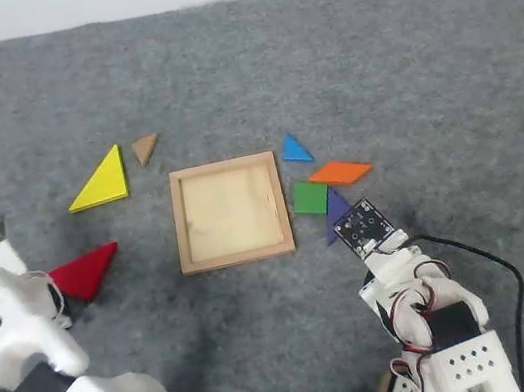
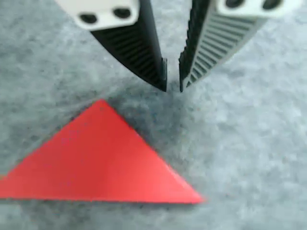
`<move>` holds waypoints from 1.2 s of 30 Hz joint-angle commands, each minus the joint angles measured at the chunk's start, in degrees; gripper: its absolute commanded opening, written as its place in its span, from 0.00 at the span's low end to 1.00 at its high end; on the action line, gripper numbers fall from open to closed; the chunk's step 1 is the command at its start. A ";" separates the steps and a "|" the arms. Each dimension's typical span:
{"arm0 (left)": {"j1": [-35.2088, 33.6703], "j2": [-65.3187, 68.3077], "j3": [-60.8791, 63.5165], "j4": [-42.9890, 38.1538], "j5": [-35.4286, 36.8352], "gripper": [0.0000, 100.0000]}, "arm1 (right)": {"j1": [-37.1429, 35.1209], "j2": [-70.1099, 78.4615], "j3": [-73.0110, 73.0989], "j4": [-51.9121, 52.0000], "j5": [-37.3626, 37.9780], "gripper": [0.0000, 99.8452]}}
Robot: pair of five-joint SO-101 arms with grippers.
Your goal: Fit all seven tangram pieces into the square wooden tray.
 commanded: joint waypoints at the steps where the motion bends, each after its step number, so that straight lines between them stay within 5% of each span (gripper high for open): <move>1: -0.70 -2.64 -3.03 3.87 7.56 0.04 | 0.57 0.40 0.18 0.13 -0.26 0.01; 8: -1.14 -1.41 -8.66 -2.37 20.31 0.04 | 0.57 0.40 0.18 0.13 -0.26 0.01; 28: 9.76 29.63 -38.81 5.19 25.85 0.04 | 0.57 0.40 0.18 0.13 -0.26 0.01; 36: 14.07 31.74 -46.20 8.00 25.93 0.04 | 0.57 0.40 0.18 0.13 -0.26 0.01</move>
